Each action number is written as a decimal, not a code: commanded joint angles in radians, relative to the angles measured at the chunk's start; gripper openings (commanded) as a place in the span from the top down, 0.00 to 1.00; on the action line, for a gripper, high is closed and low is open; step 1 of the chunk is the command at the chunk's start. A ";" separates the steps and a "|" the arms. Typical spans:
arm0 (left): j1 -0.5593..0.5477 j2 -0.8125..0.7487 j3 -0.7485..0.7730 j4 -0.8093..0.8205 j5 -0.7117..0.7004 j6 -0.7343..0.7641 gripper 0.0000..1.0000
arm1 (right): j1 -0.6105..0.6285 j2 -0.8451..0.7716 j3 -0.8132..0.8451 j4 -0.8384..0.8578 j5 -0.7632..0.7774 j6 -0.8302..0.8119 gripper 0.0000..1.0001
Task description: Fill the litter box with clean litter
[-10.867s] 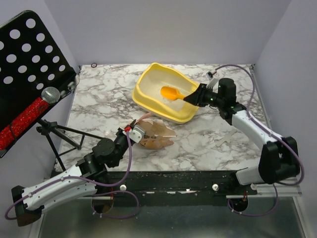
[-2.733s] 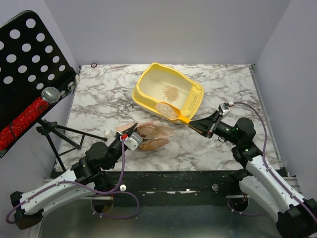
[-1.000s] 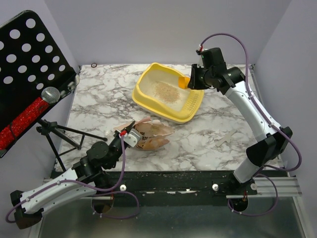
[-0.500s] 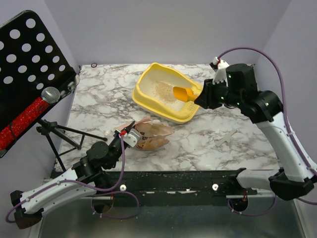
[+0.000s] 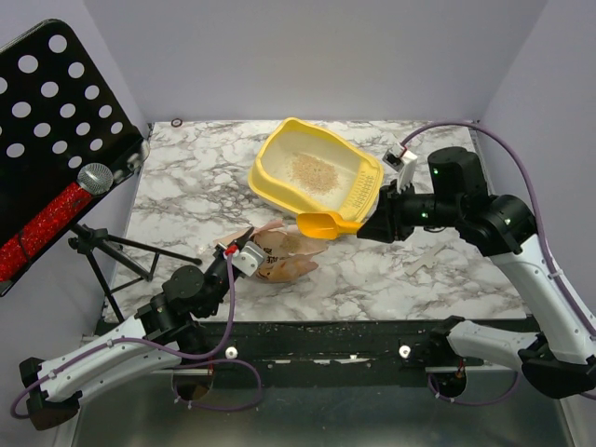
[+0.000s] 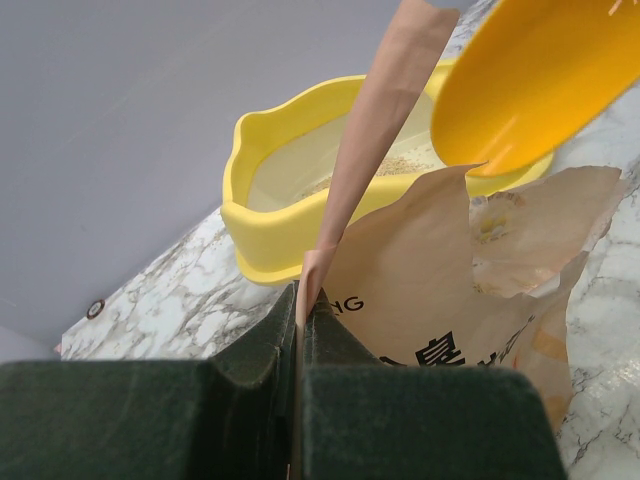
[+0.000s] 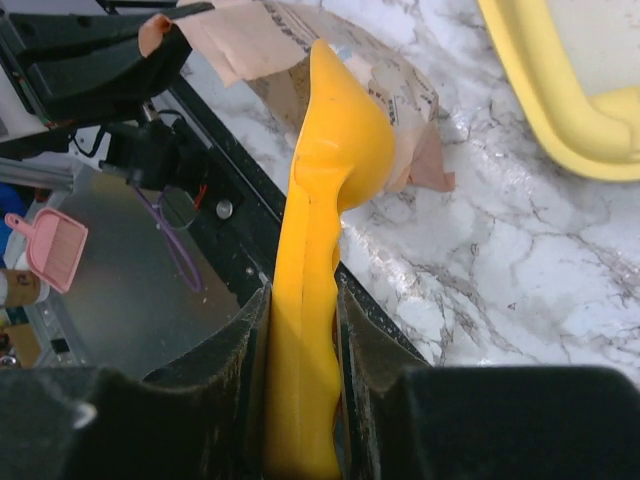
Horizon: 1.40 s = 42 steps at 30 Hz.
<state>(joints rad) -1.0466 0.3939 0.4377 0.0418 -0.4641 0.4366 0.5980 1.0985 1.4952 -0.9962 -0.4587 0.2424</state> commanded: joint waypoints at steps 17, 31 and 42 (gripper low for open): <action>-0.001 -0.003 0.072 0.138 -0.019 0.010 1.00 | 0.062 0.106 -0.162 0.162 -0.087 0.021 1.00; -0.001 0.002 0.076 0.132 0.009 0.007 1.00 | 0.065 0.386 -0.044 0.038 -0.017 0.103 1.00; -0.001 0.007 0.087 0.119 -0.005 -0.001 1.00 | 0.083 0.592 -0.052 0.112 -0.104 0.158 1.00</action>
<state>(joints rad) -1.0466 0.4217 0.4507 0.0387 -0.4599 0.4404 0.6651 1.6054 1.4651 -0.8989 -0.5529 0.3679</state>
